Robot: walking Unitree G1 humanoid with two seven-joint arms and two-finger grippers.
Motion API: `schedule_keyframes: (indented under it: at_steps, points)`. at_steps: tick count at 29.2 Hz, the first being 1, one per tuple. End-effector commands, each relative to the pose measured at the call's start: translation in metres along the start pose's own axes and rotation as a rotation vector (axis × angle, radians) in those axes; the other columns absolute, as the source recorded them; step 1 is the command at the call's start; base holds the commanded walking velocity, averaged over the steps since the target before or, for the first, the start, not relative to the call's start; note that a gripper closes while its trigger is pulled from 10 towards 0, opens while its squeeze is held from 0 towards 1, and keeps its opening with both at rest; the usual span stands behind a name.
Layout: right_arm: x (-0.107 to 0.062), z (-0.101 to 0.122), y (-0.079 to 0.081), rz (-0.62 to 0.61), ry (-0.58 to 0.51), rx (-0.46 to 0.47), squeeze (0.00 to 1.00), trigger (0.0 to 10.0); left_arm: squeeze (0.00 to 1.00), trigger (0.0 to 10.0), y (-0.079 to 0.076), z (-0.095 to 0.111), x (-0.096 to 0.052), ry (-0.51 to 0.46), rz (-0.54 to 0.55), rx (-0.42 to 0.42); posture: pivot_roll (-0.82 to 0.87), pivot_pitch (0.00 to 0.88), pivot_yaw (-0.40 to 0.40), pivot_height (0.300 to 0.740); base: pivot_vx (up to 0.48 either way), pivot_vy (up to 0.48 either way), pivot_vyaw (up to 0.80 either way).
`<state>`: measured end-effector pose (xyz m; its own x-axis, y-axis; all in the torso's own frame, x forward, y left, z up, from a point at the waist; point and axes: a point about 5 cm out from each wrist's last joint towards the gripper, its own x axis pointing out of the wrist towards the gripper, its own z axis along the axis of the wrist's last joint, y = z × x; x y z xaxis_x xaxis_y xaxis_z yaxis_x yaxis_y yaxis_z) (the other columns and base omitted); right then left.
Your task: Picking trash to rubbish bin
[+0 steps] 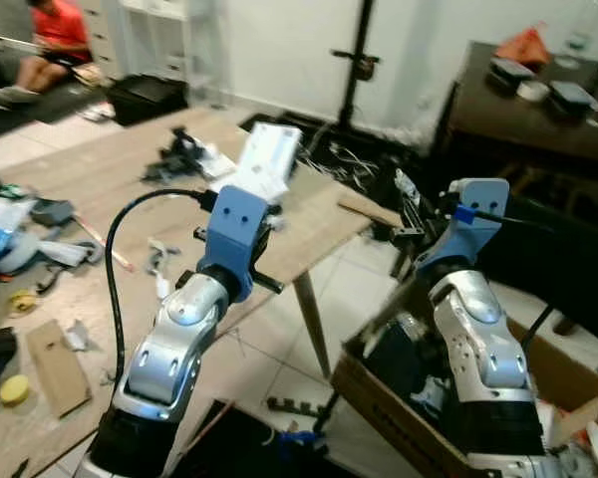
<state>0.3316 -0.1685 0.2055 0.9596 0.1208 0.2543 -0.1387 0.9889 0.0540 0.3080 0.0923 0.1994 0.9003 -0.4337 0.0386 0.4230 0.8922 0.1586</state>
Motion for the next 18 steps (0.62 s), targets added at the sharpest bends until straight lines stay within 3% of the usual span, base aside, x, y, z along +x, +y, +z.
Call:
schedule_keyframes:
  at_steps: [1,11,18]
  points:
    - [0.000,0.000,-0.001,-0.003,0.008,-0.015,0.00,10.0,0.00,10.0,-0.002,-0.001,-0.001,0.005,-0.004,0.002,0.16,0.072,0.014,0.740,0.000,0.000,-0.80]
    - [-0.003,-0.004,0.000,-0.011,0.035,-0.015,0.00,10.0,0.00,10.0,0.008,-0.003,-0.001,0.014,0.071,-0.018,0.15,0.079,0.013,0.740,0.000,0.000,-0.80]
    - [-0.005,-0.011,-0.001,-0.018,0.071,-0.003,0.00,10.0,0.00,10.0,0.009,-0.007,-0.002,0.044,0.062,-0.047,0.15,0.079,0.013,0.740,0.000,0.000,-0.80]
